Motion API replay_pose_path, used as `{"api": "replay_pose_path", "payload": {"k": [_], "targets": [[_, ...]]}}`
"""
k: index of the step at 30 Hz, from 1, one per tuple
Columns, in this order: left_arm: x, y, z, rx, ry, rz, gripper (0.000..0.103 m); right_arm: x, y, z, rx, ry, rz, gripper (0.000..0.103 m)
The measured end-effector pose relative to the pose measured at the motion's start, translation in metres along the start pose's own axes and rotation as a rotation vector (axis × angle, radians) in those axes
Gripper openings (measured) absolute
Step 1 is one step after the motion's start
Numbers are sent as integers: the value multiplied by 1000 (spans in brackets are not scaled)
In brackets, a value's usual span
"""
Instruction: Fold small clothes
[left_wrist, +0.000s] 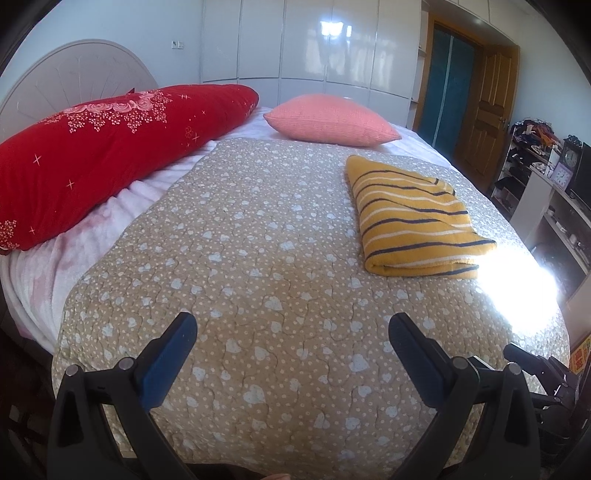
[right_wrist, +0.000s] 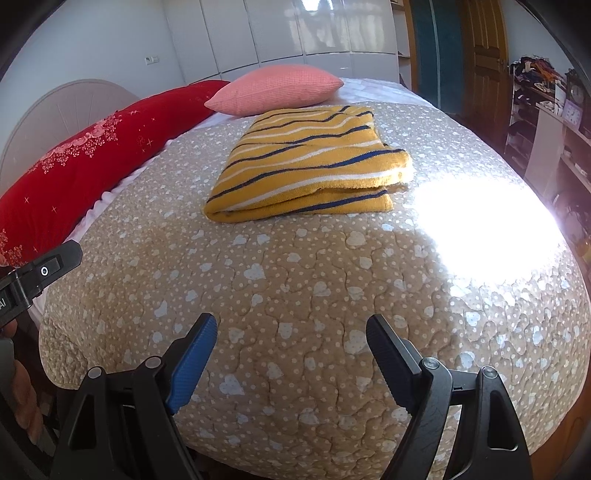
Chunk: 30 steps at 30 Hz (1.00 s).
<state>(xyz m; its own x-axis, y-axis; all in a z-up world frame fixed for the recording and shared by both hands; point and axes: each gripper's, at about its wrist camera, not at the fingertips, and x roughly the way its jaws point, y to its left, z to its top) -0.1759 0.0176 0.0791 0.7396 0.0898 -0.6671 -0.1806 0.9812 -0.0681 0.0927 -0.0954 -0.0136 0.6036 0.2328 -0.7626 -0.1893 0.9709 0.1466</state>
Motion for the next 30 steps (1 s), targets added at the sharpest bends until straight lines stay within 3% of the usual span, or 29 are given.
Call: {"api": "replay_pose_path", "payload": {"k": [20,25,30], "targets": [[15,0,-10,-13,64,-28,103,18,34,6,-6,9,-24,89],[21,-3,-13,-14,83,-61,103,22,21,13,-36,2,-30,89],[27,-9,-17,-4,100,-94,103,122,146,107,-43,10,-24,90]]}}
